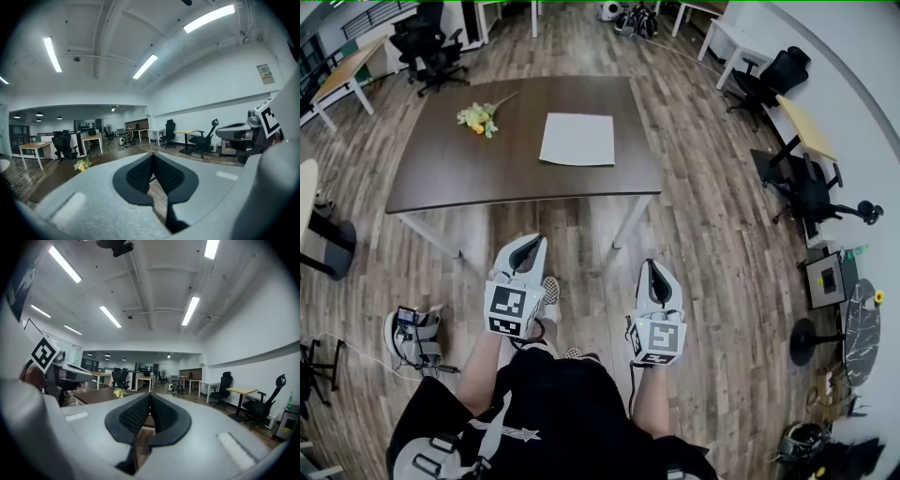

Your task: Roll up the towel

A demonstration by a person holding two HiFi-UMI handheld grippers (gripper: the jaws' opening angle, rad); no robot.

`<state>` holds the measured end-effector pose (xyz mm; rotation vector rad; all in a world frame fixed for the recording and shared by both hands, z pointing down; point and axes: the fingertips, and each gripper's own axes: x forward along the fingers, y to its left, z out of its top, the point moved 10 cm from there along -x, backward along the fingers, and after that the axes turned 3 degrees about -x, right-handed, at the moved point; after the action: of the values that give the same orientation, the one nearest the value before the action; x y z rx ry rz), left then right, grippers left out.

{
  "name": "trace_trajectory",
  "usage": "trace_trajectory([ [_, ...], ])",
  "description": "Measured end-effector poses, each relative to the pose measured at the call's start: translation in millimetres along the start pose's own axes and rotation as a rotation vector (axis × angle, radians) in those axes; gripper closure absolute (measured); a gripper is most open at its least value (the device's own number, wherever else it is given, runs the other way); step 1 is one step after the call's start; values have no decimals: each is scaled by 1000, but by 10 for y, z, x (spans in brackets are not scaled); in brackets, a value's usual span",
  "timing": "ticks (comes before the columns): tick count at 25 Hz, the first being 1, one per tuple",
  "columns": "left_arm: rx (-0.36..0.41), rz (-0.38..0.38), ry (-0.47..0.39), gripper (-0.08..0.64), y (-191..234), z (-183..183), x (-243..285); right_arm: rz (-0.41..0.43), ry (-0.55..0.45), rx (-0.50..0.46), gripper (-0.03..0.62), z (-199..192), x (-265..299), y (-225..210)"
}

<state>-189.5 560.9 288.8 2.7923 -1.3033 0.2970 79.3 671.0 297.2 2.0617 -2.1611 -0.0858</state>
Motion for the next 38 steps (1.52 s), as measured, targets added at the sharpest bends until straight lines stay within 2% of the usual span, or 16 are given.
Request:
trace_trajectory([
  [7, 13, -36, 15, 552, 493, 42, 873, -36, 15, 7, 586, -30, 874, -181],
  [20, 8, -118, 68, 552, 1483, 43, 2253, -69, 97, -15, 586, -5, 2440, -196],
  [26, 11, -137, 73, 552, 1764, -19, 2596, -67, 132, -40, 586, -57, 2877, -164],
  [38, 16, -108, 130, 552, 2161, -217, 3085, -9, 171, -59, 586, -280, 3620, -172],
])
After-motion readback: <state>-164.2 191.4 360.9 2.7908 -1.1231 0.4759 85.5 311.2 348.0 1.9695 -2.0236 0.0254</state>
